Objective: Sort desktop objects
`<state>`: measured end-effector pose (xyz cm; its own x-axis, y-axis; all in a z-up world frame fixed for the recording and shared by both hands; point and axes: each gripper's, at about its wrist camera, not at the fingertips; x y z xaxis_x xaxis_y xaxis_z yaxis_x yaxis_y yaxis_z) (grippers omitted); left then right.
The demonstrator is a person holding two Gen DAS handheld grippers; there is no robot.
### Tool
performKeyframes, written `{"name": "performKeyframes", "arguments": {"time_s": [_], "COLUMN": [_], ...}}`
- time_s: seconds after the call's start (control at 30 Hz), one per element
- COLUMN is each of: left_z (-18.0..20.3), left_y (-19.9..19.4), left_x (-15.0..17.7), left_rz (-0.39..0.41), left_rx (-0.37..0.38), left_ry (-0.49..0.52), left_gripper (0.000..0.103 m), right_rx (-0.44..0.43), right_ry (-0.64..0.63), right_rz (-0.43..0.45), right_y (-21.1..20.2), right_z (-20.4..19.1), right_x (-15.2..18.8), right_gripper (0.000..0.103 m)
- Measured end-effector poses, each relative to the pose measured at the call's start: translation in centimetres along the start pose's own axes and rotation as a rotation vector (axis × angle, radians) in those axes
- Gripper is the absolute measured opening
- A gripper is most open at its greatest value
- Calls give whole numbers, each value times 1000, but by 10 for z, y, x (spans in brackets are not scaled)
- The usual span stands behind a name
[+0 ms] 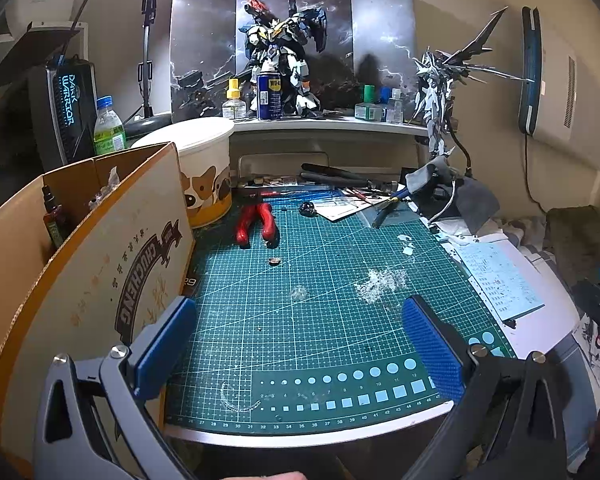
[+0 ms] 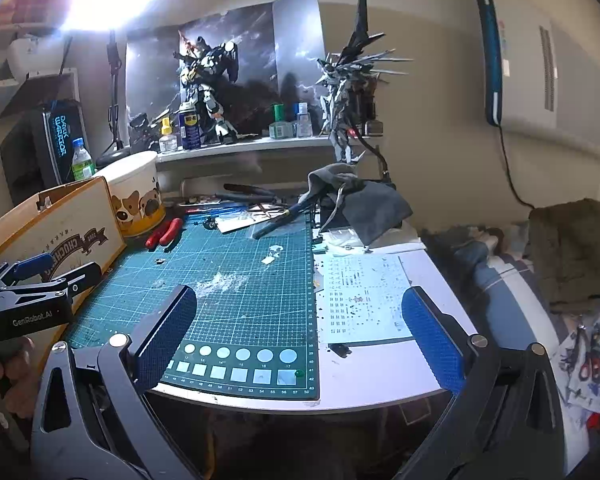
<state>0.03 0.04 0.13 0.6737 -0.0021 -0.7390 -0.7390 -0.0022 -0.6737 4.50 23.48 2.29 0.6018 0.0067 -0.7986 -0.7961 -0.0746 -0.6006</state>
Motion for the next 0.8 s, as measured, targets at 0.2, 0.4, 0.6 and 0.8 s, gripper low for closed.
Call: {"name": "performKeyframes", "arguments": {"time_s": [0.2,0.4,0.6,0.8], "left_z": [-5,-7,-6,-9], "left_y": [4,4,4,1], "left_x": [0,-2,-2,-14], "left_rz": [-3,-5,-1,29], "left_rx": [4,-3,-9,-19], "left_ry": [-12,-10,-9,-10], "left_gripper": [103,103,103,103], "right_rx": [-24,-48,-72,-92], "right_ry": [7,15,22,-8], "right_rz": [0,1,1,15], "right_y": [1,1,2,4], "right_z": [2,4,6,3], "right_x": [2,3,5,-5], "right_gripper": [103,103,103,103]}}
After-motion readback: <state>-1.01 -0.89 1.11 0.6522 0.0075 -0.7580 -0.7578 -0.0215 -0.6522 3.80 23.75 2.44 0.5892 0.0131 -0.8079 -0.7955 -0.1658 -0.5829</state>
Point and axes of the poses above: each gripper's, at about its wrist camera, not at the fingertips, and y roughly the way its jaws point, z to its right, x to its underside, and after that the axes turned 9 degrees about -z, right-handed
